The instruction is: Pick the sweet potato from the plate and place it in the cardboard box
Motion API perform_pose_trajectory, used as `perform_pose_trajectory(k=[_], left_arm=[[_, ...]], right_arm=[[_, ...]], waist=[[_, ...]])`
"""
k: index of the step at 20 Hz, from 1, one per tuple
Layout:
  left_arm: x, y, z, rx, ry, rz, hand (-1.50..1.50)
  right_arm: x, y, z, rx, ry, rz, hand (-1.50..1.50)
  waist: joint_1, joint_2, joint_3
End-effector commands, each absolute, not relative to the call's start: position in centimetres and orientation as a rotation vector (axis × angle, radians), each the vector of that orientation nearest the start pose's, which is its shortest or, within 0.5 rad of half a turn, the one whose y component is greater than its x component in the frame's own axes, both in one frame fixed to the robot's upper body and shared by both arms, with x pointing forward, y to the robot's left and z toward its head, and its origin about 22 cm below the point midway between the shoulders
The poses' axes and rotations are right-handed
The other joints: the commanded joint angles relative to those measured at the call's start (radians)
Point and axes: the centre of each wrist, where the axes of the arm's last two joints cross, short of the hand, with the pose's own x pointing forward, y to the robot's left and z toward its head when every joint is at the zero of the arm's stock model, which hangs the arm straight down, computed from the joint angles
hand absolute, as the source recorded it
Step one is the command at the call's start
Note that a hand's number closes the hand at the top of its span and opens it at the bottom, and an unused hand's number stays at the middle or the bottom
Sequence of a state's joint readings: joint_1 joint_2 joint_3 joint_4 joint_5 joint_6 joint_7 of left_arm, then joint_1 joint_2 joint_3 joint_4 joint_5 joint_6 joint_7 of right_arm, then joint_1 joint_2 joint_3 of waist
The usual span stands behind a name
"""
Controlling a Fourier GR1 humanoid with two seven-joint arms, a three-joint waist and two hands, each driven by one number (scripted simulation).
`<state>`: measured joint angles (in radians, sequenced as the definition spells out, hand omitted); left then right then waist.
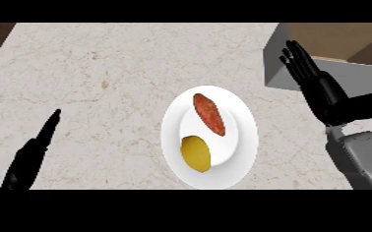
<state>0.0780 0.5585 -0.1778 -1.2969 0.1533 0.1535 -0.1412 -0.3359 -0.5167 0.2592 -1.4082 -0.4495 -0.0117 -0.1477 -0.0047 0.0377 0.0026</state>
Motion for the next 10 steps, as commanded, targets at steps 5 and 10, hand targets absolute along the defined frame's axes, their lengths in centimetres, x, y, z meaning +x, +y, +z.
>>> perform_pose_trajectory(k=[5, 10], left_arm=[[23.1, 32.1, -1.9, 0.379, -1.386, -0.007, 0.00], [23.0, 29.7, -2.2, 0.312, -1.378, 0.070, 0.00]], right_arm=[[32.2, -22.1, 10.9, 0.072, -1.890, 0.481, 1.50], [30.9, -24.0, 6.0, -0.406, -1.741, 0.532, 1.50]], waist=[[-0.015, -0.038, -0.006], [-0.024, -0.039, -0.004]])
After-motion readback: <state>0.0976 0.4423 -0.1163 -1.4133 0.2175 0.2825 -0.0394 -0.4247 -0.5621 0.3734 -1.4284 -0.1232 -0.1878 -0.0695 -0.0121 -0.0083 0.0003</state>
